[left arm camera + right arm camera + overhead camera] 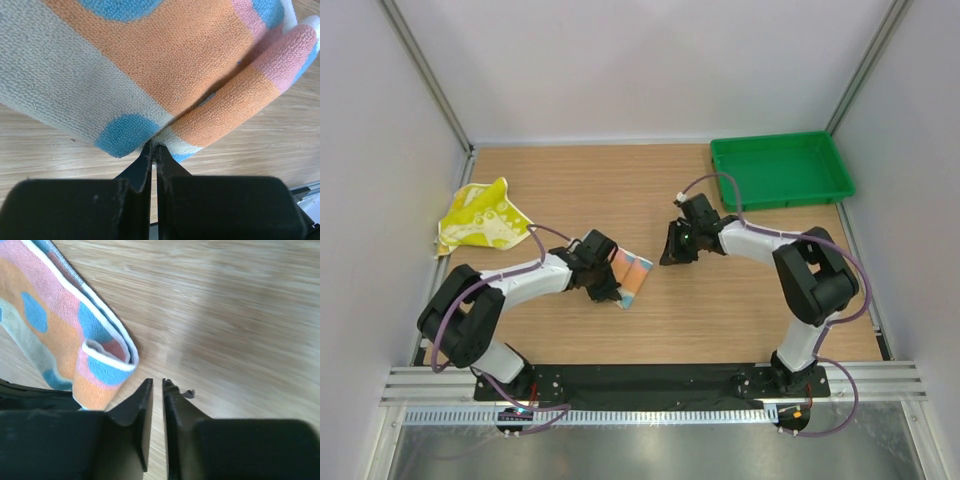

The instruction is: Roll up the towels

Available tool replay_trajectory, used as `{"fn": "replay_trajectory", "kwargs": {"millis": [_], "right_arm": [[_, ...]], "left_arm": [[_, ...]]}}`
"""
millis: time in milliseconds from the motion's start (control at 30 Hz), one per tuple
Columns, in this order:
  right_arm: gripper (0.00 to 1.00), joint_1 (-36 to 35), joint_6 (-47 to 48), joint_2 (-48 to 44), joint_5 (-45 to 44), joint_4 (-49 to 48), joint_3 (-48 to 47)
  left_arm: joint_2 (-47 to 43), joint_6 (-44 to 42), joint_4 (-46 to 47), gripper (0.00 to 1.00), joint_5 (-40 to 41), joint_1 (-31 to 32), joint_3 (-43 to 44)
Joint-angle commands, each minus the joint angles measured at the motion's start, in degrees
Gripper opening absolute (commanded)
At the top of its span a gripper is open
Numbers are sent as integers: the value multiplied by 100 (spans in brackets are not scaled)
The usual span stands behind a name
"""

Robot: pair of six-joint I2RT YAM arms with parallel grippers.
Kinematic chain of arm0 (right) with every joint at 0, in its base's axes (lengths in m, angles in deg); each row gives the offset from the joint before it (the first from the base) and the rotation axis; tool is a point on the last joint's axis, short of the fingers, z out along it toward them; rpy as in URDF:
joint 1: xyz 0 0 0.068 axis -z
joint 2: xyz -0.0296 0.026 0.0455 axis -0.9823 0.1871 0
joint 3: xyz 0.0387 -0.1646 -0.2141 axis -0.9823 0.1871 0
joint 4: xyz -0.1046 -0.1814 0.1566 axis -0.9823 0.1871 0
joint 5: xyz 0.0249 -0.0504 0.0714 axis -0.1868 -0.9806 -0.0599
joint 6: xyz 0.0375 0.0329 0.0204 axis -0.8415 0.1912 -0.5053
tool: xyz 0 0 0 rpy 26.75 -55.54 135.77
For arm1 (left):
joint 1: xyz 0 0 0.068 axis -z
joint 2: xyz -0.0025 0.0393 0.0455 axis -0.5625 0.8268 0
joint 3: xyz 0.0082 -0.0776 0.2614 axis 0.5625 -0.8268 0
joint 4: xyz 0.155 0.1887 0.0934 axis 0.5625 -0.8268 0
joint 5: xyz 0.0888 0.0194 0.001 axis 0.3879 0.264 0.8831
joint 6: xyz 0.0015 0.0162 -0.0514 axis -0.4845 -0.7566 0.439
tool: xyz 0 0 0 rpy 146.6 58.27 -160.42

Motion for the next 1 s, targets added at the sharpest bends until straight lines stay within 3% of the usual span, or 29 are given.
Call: {"fn": "replay_trajectory", "kwargs": {"millis": [0,167,267,367,700,967], "right_arm": [[23,22,283,-831,-670,620,-29],[52,14,-33,-1578,-14,121,769],[67,-74,-533,-1650,849,-1089,1351],[72,-311,-763,-1422,1025,-1689,1571],[73,-698,-1168,-472,1008,-2579,1519],[51,-690,-1115,143,946,-2719,1299]], "left_arm": [[133,-247,-83,0,-104,-40,159],[221,-274,-136,1,-174,-40,220],[247,-282,-136,1,-262,-40,264],[256,-300,-145,1,-341,-40,291],[265,-441,-145,0,-578,-40,317],[247,-511,-119,1,-693,-40,299]]}}
